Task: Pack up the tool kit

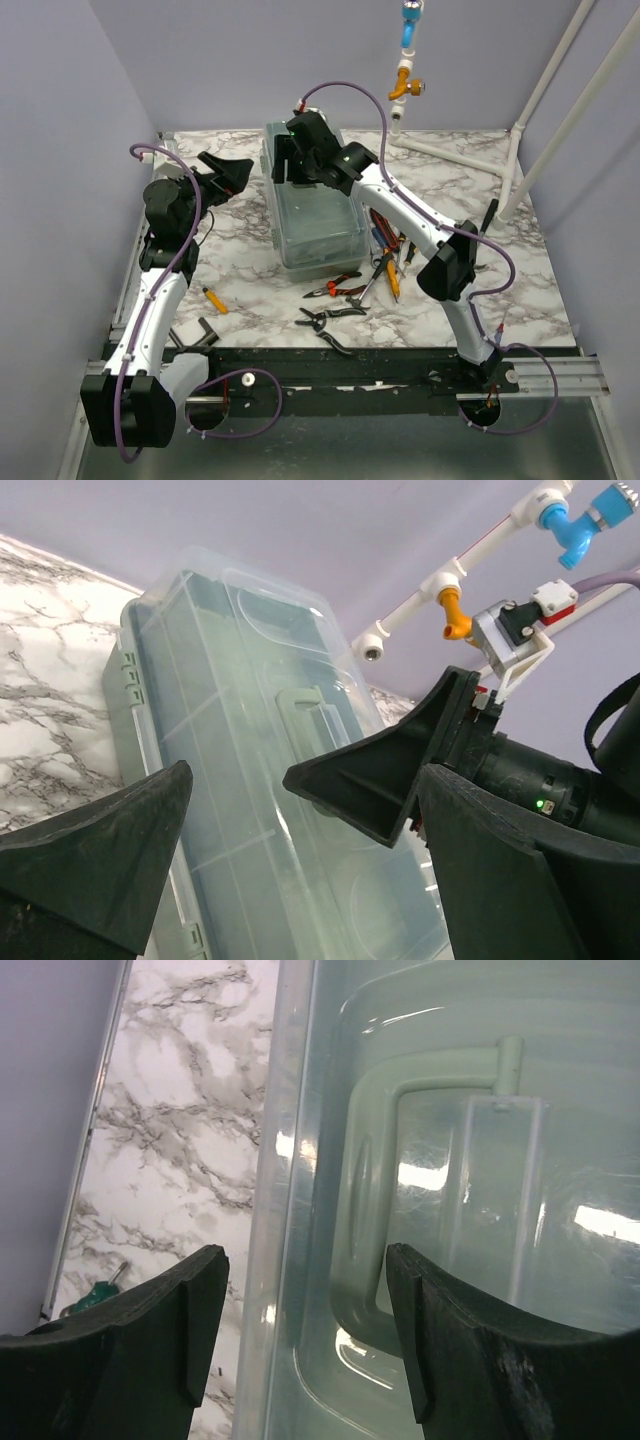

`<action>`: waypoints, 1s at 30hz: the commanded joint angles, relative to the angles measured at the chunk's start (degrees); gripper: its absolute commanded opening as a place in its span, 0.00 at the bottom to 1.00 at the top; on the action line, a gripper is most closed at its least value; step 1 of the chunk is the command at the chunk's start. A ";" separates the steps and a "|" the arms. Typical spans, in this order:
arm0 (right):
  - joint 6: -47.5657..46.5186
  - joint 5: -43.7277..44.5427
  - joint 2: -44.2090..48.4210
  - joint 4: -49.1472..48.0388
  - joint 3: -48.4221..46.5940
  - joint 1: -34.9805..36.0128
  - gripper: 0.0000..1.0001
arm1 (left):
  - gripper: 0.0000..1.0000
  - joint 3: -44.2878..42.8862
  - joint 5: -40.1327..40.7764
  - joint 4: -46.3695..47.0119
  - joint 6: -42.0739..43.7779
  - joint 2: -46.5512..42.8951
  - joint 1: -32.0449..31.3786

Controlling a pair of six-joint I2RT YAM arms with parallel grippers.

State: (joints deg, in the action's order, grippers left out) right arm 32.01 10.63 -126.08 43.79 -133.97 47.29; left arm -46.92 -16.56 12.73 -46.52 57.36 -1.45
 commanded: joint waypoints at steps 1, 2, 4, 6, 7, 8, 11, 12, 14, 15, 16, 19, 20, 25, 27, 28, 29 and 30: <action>2.83 -5.33 -3.64 1.78 -1.08 0.35 0.72 | 0.98 -1.32 -1.69 0.29 1.85 1.47 0.14; 2.82 -5.92 -4.24 2.17 -1.94 0.35 0.72 | 0.99 -1.53 -1.50 0.08 2.12 1.54 0.15; 3.17 -8.03 -4.87 2.17 -2.69 0.31 0.72 | 0.98 -2.63 -0.84 -1.29 3.00 1.88 0.13; 4.12 -13.10 -4.88 0.67 -1.93 -0.15 0.72 | 0.99 -3.88 -0.95 -2.42 3.54 2.51 0.09; 4.97 -15.96 -4.59 -0.68 -1.15 -0.65 0.72 | 0.98 -4.49 -1.23 -2.82 3.57 2.83 0.13; 6.10 -19.59 -4.17 -2.72 0.24 -1.30 0.72 | 0.99 -5.05 -1.63 -2.93 3.40 3.34 0.14; 10.22 -29.27 -1.45 -10.29 6.27 -3.06 0.72 | 0.99 -6.74 -3.91 -3.13 2.68 5.09 0.06; 11.31 -31.30 -0.41 -13.24 8.01 -3.60 0.72 | 0.99 -7.46 -4.83 -3.23 2.51 5.82 0.05; 13.45 -35.05 0.51 -17.10 10.58 -4.28 0.72 | 0.99 -8.24 -5.90 -3.02 1.92 7.12 -0.11; 14.07 -36.73 0.51 -17.76 10.75 -4.65 0.72 | 0.99 -8.49 -6.30 -2.54 1.86 7.67 -0.28; 14.54 -38.22 0.43 -18.70 10.86 -5.13 0.72 | 0.98 -8.75 -6.81 -2.30 1.53 8.36 -0.37; 17.18 -42.90 1.26 -23.41 13.92 -6.56 0.72 | 0.99 -9.98 -8.75 -1.72 0.32 10.64 -0.48; 18.18 -44.23 1.52 -25.01 15.25 -7.00 0.71 | 0.99 -10.37 -9.52 -1.45 -0.16 11.55 -0.48; 19.97 -47.31 1.75 -28.82 17.87 -7.76 0.71 | 0.95 -14.51 -15.91 -0.91 -4.75 18.76 -0.66; 20.11 -47.62 1.56 -29.02 17.78 -7.76 0.71 | 0.93 -15.41 -16.63 -1.24 -5.94 20.49 -0.66; 20.22 -47.63 1.56 -29.11 17.78 -7.80 0.71 | 0.91 -15.56 -16.87 -0.95 -6.60 21.03 -0.66; 20.18 -47.64 1.54 -29.11 17.78 -7.82 0.71 | 0.88 -15.64 -17.20 -0.41 -7.62 21.86 -0.66; 20.05 -47.66 1.67 -29.09 17.86 -7.82 0.71 | 0.84 -15.85 -17.98 0.18 -8.45 22.49 -0.64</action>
State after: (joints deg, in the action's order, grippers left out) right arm 51.64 -31.77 -123.15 14.17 -118.02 38.26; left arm -60.99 -29.63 11.25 -50.76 77.47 -1.89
